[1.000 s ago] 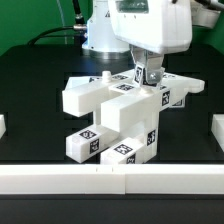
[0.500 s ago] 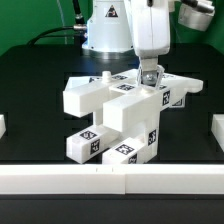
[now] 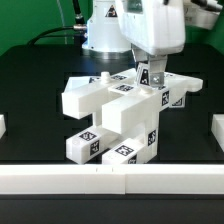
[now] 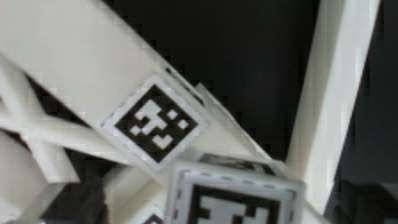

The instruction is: Assemble chair

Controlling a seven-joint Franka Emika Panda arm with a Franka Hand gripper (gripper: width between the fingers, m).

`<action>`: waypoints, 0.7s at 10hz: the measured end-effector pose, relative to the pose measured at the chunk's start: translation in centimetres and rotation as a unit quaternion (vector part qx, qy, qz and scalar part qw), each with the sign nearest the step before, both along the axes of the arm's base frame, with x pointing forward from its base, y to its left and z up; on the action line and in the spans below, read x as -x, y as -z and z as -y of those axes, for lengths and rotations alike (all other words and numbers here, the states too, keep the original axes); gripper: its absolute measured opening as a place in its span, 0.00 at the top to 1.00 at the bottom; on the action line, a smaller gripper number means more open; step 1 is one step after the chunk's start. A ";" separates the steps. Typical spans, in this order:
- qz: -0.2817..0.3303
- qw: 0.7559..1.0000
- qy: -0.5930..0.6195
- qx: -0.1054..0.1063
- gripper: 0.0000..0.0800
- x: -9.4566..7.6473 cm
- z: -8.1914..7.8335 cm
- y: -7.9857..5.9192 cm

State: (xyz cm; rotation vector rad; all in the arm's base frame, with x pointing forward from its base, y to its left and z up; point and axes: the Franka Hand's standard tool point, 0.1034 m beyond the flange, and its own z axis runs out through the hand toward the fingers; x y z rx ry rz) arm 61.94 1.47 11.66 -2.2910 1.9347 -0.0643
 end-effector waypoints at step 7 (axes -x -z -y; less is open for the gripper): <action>-0.012 0.947 -0.316 0.059 0.19 0.0 0.1 -0.2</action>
Offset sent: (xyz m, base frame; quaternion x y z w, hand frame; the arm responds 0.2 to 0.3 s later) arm 0.0013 -0.0087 -0.0002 -0.0762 0.0208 -0.2444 0.9664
